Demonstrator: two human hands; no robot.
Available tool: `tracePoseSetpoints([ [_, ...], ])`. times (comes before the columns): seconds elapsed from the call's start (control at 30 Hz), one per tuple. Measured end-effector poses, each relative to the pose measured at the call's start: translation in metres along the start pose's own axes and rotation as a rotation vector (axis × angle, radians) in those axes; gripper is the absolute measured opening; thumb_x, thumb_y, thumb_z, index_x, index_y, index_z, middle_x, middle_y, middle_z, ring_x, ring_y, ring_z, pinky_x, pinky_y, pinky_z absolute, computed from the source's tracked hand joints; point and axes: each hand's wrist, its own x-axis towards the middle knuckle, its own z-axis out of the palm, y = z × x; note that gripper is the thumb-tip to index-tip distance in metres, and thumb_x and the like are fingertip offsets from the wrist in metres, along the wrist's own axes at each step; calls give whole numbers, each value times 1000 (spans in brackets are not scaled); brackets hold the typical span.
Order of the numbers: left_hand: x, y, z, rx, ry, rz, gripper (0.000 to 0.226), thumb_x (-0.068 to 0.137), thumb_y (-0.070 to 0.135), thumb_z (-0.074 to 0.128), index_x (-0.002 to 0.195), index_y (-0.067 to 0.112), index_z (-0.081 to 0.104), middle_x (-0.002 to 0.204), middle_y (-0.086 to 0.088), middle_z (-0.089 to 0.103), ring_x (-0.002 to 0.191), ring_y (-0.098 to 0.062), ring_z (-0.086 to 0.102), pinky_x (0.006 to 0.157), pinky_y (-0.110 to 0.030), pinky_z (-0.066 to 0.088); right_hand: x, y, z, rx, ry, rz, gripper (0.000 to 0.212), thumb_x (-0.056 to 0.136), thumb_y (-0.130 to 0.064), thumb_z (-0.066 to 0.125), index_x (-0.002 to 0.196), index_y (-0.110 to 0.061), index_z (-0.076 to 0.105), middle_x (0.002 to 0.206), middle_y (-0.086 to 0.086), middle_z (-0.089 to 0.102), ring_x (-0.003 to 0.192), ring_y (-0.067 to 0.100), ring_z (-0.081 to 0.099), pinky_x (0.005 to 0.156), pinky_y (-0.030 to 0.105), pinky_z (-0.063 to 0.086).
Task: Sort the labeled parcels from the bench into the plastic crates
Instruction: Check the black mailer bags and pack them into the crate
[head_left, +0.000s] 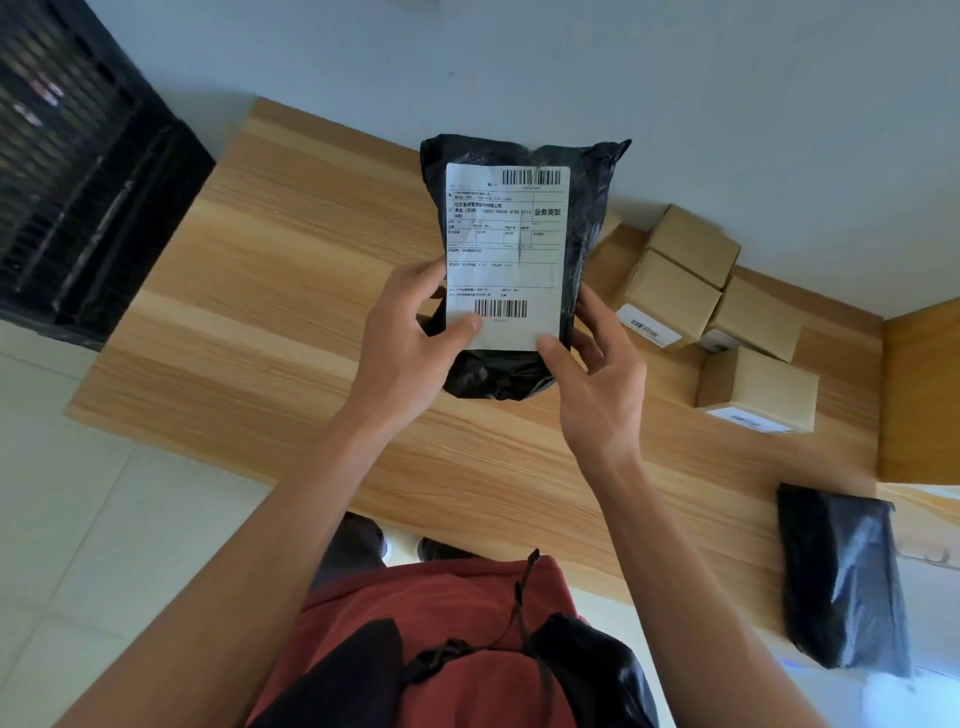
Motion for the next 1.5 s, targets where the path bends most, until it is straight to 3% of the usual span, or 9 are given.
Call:
tracePoseSetpoints([
  [0.3,-15,-27,-97,-168,116,-74,46,93,23,65,137,37,64,134,4,63,126,-15,61,94,-42,60,-9,-28,87,-75,-223,-71,58,97,0,67,150,-20,52,133,-16,67,122,7,65,94,28,59],
  [0.43,-33,-45,-164,-183,215,-107,47,94,25,63,139,36,62,135,6,64,128,-16,61,98,-41,58,-20,-42,147,-146,-358,-113,59,98,-5,67,152,-26,50,139,-15,64,127,7,62,98,34,59],
  [0.6,-69,-70,-256,-208,357,-126,48,98,7,63,135,39,64,128,23,64,124,-8,62,101,-37,56,-57,-59,234,-167,-473,-156,47,101,-10,63,144,-28,58,132,-18,68,127,4,61,102,36,54],
  [0.73,-100,-98,-332,-212,433,-167,49,99,7,64,139,34,62,132,11,64,120,-4,64,101,-35,58,-96,-70,310,-171,-495,-197,39,100,-11,64,136,-26,65,125,-18,71,122,2,63,97,24,53],
  [0.83,-125,-110,-383,-190,495,-155,51,99,5,64,141,33,61,132,10,65,114,5,64,97,-20,55,-125,-75,361,-155,-534,-200,38,100,-9,64,134,-26,66,123,-19,72,120,0,64,89,16,53],
  [0.9,-140,-119,-412,-157,537,-160,52,98,4,64,143,30,60,133,10,64,114,8,62,94,-12,52,-142,-77,391,-162,-570,-191,39,100,-10,65,133,-29,65,125,-18,71,119,1,64,91,24,56],
  [1.17,-166,-161,-495,-175,689,-265,52,98,3,65,143,29,60,132,9,68,116,-2,65,101,-21,53,-160,-79,496,-253,-749,-227,47,96,-9,71,135,-33,63,125,-16,71,115,8,66,99,45,57],
  [1.33,-149,-188,-545,-169,708,-361,50,100,7,65,143,32,58,128,10,68,114,-6,66,68,-19,56,-140,-75,568,-275,-872,-199,60,97,-8,70,148,-37,55,130,-18,68,114,7,65,98,38,58],
  [1.5,-109,-217,-602,-133,724,-402,52,98,3,65,143,30,60,130,11,70,114,-5,67,99,-35,58,-100,-84,653,-315,-958,-204,52,100,-15,67,147,-34,57,121,-24,71,109,1,68,95,29,59],
])
